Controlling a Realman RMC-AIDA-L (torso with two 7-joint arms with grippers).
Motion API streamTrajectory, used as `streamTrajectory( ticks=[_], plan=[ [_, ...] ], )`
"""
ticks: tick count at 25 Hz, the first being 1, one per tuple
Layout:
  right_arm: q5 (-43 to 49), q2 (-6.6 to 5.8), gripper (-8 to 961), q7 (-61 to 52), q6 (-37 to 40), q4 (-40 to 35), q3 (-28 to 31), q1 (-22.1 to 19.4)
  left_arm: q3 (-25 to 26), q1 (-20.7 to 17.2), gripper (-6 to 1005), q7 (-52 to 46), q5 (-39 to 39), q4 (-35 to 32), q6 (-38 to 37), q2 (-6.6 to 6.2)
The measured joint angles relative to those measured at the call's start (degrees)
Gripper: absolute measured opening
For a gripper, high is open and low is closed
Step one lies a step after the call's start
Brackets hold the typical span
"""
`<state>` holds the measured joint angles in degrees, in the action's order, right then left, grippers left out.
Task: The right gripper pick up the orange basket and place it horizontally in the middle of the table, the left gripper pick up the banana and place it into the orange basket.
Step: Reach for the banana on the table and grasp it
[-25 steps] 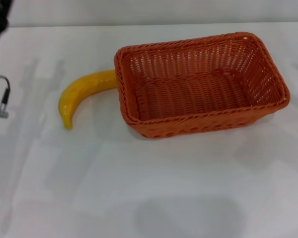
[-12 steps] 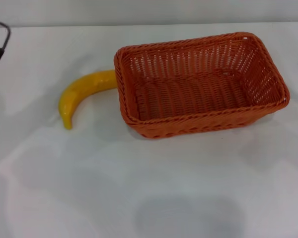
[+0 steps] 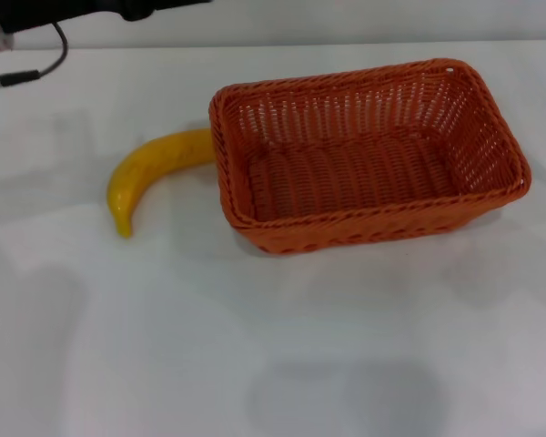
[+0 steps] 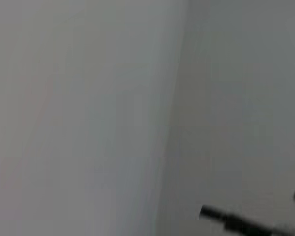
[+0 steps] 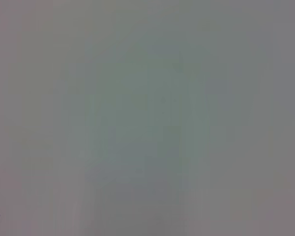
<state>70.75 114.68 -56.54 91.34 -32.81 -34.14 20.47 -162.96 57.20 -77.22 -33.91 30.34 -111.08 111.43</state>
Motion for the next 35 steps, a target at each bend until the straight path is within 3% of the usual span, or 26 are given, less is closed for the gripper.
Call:
streamTrajectory(
  ticks=[5,8,15,17,21,25,35],
  plan=[
    [0.19,-0.02,857,0.02,-1.68,0.94,-0.08,0.38,-0.13,5.87,825,-2.55,7.38,15.57,0.94,3.50],
    [0.20,0.02,857,0.03,-2.79,0.95,-0.44,0.47,-0.15,8.89,823,-3.78,13.55,21.46,2.67,4.45],
    [0.20,0.19,857,-0.06,-4.72,1.11,-0.95,0.55,-0.20,14.88,818,-7.98,31.30,28.59,6.70,4.79],
    [0.20,0.21,857,-0.06,-5.07,1.44,-0.95,0.68,-0.22,17.09,816,-9.21,37.60,32.87,6.73,6.00],
    [0.15,0.16,857,-0.14,-5.83,2.03,-0.94,1.13,-0.27,19.51,813,-10.04,44.07,35.82,6.05,7.22],
    [0.06,0.14,857,-0.13,-6.05,2.34,-0.91,1.68,-0.27,20.98,810,-12.52,51.24,35.90,6.06,7.40],
    [-0.12,0.09,857,-0.60,-6.15,2.40,-0.91,1.73,-0.35,18.33,803,-15.92,55.14,35.93,10.80,7.29]
  ],
)
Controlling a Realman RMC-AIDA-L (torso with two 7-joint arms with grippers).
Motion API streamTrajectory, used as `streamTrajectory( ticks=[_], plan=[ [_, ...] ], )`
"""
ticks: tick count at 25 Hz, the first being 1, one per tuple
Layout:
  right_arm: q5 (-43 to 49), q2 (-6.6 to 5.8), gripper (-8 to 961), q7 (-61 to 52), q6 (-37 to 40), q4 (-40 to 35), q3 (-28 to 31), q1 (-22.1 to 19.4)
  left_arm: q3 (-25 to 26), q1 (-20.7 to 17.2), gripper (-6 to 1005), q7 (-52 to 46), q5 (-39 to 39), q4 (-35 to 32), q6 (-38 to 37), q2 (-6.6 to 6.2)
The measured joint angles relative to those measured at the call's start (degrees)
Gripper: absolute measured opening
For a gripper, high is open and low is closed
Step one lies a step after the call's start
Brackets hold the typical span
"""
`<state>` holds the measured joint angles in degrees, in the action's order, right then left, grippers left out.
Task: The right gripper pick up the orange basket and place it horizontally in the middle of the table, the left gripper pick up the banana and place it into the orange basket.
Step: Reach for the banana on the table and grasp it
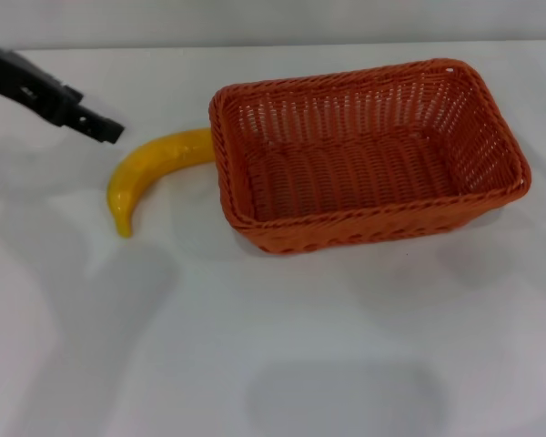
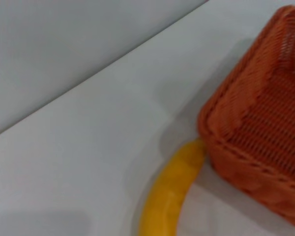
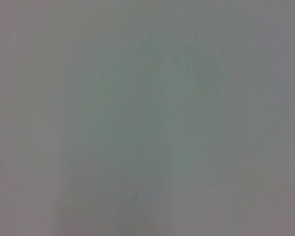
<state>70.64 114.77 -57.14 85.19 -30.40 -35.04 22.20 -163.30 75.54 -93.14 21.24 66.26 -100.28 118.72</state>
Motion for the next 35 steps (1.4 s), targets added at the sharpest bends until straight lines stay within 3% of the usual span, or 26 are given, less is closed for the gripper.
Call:
streamTrajectory(
  ticks=[14,35],
  plan=[
    [0.23,0.18,857,-0.68,0.38,0.00,-0.72,-0.12,0.16,-5.34,792,-1.37,-1.53,-9.31,11.43,-0.07],
    [0.30,0.18,857,-1.66,0.76,-0.01,-2.92,-0.67,0.18,-8.89,777,-2.49,-5.15,-22.76,27.02,-0.38]
  ],
)
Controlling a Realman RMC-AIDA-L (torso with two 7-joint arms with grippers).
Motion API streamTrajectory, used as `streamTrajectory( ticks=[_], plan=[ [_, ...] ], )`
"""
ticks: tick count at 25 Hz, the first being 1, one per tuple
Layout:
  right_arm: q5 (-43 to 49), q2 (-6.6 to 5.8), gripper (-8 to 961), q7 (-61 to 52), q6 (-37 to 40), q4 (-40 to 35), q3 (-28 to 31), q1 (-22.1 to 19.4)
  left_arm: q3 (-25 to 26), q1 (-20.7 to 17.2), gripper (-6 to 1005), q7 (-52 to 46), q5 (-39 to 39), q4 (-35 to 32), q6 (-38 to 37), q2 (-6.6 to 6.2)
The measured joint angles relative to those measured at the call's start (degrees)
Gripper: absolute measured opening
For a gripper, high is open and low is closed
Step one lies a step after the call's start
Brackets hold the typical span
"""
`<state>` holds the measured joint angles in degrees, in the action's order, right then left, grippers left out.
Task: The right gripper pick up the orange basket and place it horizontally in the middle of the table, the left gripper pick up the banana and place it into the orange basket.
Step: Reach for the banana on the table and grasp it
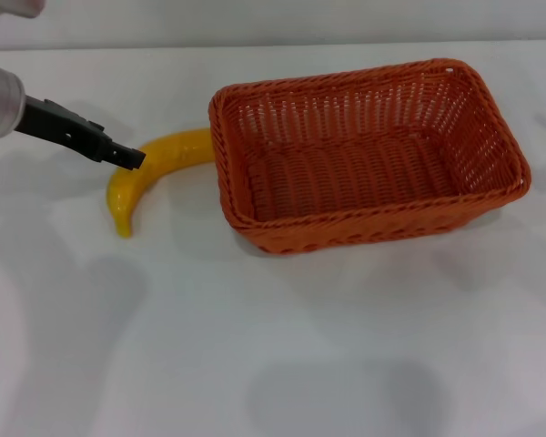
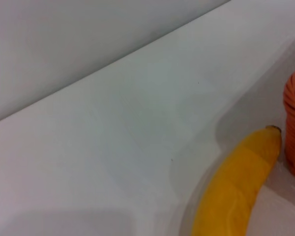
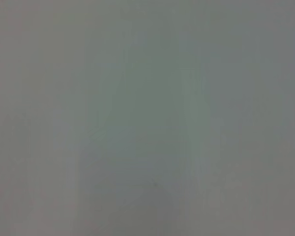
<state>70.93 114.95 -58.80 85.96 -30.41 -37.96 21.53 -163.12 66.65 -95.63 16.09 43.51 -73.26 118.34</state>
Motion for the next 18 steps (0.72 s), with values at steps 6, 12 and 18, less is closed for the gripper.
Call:
streamTrajectory(
  ticks=[6,12,18],
  plan=[
    [-0.01,0.00,857,0.00,0.16,0.01,-0.06,-0.19,0.00,-0.71,772,0.03,-0.01,-2.80,3.00,0.09],
    [-0.01,0.00,857,0.00,0.65,0.00,-0.03,-0.43,0.00,-1.74,768,0.07,-0.08,-5.77,6.32,0.23],
    [-0.01,-0.08,857,-0.71,0.84,-0.17,-0.28,-0.47,0.00,-2.48,763,0.10,-0.36,-7.25,8.23,0.21]
  ],
)
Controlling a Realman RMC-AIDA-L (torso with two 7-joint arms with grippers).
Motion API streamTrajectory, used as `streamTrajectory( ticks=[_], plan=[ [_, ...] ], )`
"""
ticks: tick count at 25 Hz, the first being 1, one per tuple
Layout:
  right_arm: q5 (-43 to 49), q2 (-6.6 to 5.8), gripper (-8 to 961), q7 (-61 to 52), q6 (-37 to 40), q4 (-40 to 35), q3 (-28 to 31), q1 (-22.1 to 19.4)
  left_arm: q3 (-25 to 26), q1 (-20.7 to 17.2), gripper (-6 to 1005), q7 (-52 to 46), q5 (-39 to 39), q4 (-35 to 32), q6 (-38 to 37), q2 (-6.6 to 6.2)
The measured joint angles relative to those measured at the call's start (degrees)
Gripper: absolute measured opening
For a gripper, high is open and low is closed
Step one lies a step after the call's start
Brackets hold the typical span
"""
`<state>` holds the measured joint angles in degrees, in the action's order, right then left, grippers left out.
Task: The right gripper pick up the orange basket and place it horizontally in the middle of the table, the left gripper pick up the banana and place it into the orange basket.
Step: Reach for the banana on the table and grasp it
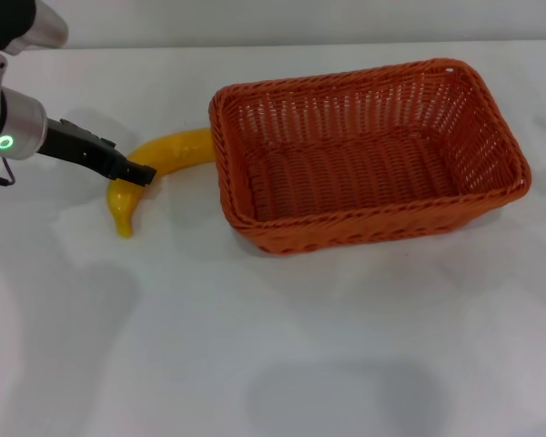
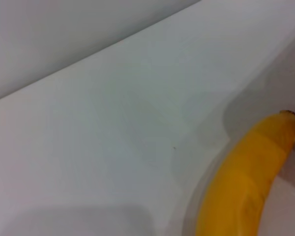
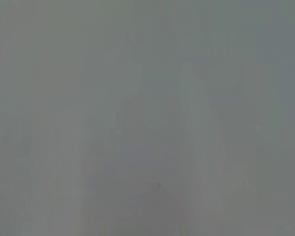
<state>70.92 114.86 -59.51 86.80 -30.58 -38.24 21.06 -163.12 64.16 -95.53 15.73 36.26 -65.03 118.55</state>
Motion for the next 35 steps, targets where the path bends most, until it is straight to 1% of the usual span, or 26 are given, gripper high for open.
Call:
streamTrajectory(
  ticks=[22,28,32,35],
  plan=[
    [0.00,-0.01,857,-0.15,0.03,-0.27,-0.35,-0.15,0.09,-0.56,747,-0.35,-0.41,-0.32,0.88,-0.14],
    [0.00,-0.05,857,-1.14,0.03,-0.37,-0.35,-0.15,0.09,-1.49,541,-1.16,-0.43,-0.22,1.14,-0.18],
    [0.00,-0.14,857,-1.40,0.03,-0.46,-0.35,-0.14,0.11,-2.28,513,-1.36,-0.79,0.02,1.36,-0.12],
    [0.00,-0.18,857,-1.42,0.04,-0.53,-0.34,-0.14,0.09,-3.16,501,-1.43,-1.36,1.05,1.37,0.20]
  ],
)
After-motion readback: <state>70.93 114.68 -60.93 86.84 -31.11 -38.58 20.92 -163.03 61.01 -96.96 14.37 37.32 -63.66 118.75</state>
